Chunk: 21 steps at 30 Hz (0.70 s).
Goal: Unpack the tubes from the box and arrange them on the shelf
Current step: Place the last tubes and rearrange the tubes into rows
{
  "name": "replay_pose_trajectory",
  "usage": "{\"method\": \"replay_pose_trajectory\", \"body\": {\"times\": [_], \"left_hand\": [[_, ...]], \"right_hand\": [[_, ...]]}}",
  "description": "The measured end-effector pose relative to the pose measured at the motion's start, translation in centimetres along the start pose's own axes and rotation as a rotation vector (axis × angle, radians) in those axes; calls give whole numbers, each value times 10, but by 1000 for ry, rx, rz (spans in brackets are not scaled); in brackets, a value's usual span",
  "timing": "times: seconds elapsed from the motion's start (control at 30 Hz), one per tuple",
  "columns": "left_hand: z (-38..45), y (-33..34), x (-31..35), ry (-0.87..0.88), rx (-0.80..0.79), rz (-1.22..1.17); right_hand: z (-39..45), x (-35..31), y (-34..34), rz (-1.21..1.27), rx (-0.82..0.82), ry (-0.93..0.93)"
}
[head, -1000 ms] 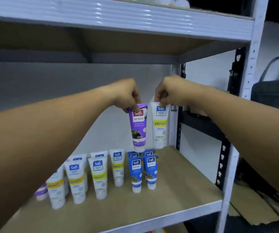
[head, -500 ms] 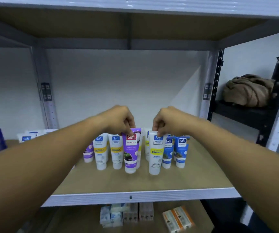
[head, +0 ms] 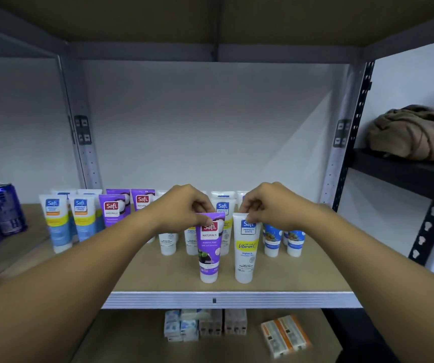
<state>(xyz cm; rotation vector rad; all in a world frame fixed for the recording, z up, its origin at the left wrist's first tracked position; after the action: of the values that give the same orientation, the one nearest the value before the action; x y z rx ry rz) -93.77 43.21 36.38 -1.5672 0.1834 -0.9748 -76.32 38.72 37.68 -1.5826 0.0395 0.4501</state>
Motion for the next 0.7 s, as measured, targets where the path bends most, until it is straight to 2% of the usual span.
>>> {"method": "replay_pose_trajectory", "body": {"times": [0.1, 0.2, 0.33, 0.5, 0.7], "left_hand": [[-10, 11, -14, 21, 71, -216], [-25, 35, -29, 31, 157, -444], [-39, 82, -47, -12, 282, -614], [-48, 119, -61, -81, 426, -638], [-55, 123, -55, -65, 508, -574]], "right_hand": [[-10, 12, 9, 197, 105, -8], [-25, 24, 30, 458, 296, 20], [-36, 37, 82, 745, 430, 71], [-43, 47, 133, 739, 536, 157], [-36, 53, 150, 707, 589, 193]]}}
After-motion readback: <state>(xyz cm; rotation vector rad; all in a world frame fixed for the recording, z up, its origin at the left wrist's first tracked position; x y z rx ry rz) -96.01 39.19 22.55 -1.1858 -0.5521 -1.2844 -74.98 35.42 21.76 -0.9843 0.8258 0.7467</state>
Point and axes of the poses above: each hand's wrist, its own z-axis towards the middle knuckle, its own y-axis out of the palm, x = y × z, the point moved 7 cm from there along z, towards the middle knuckle, and after that the axes turned 12 degrees about -x, right-handed, at the moved point
